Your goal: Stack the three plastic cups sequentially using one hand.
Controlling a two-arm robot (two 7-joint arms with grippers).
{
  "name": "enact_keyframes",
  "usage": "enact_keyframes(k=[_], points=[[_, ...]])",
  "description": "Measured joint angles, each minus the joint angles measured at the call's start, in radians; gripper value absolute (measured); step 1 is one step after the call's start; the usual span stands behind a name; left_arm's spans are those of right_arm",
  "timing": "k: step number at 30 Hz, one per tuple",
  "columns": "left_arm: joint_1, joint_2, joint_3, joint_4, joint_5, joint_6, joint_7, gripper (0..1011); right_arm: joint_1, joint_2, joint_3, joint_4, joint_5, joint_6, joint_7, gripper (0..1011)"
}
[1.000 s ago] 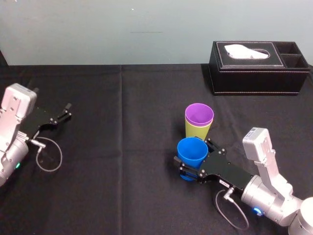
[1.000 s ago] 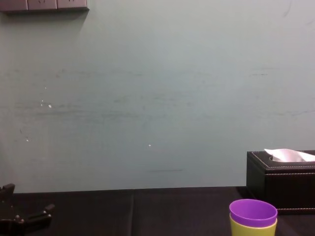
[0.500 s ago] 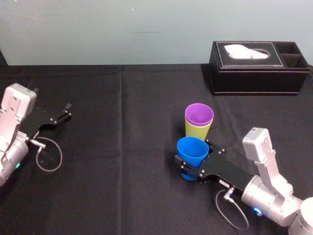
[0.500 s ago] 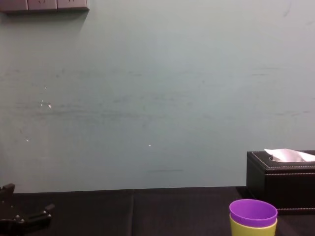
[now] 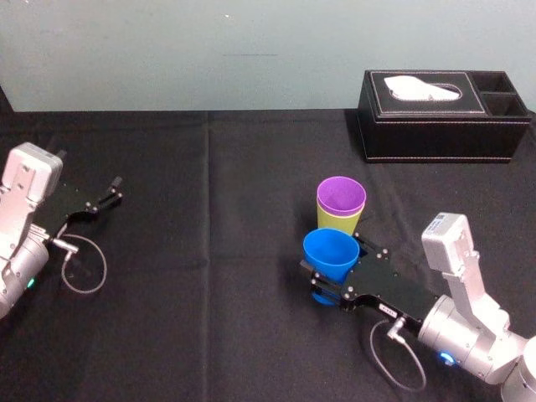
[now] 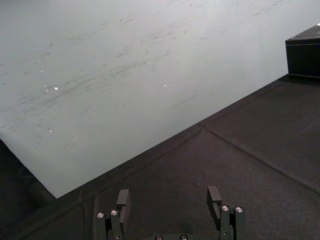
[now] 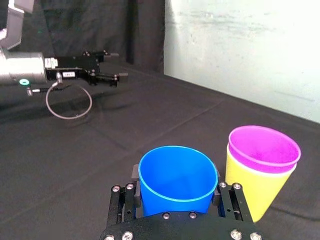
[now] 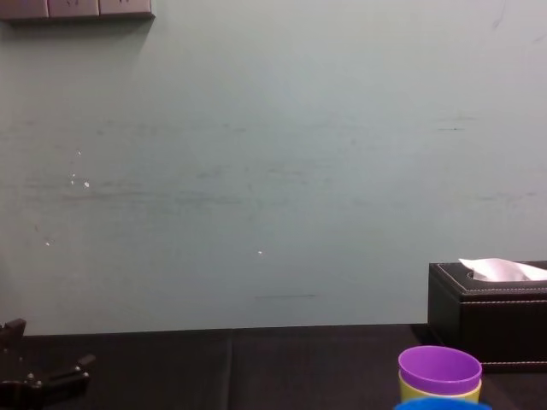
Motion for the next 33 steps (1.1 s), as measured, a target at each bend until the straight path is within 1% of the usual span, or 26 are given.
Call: enact_keyframes(k=[3,6,13,15,16,19,23,27,33], points=[[0.0,0.0,0.0,0.0,0.0,0.0,0.0,1011,-0.004,0.004,0.005,-0.018,0.001,0.005,-0.006,743],[0.0,0.0,0.0,0.0,0.0,0.0,0.0,1012,-0.011,0.01,0.014,-0.051,0.005,0.02,-0.019,743],[0.0,0.0,0.0,0.0,0.0,0.0,0.0,1011,-0.011,0.016,0.029,-0.091,0.013,0.039,-0.032,744],[0.0,0.0,0.0,0.0,0.0,0.0,0.0,1011,-0.003,0.017,0.041,-0.105,0.027,0.062,-0.038,743],[0.0,0.0,0.0,0.0,0.0,0.0,0.0,1011,-0.003,0.017,0.041,-0.105,0.027,0.062,-0.038,743],[0.0,0.0,0.0,0.0,0.0,0.0,0.0,1011,0.009,0.019,0.054,-0.117,0.044,0.088,-0.045,743],[0.0,0.0,0.0,0.0,0.0,0.0,0.0,1011,0.033,0.021,0.068,-0.128,0.068,0.123,-0.053,743],[0.0,0.0,0.0,0.0,0.0,0.0,0.0,1012,0.053,0.02,0.076,-0.13,0.084,0.136,-0.06,743],[0.0,0.0,0.0,0.0,0.0,0.0,0.0,1011,0.081,0.017,0.076,-0.126,0.093,0.144,-0.066,743]])
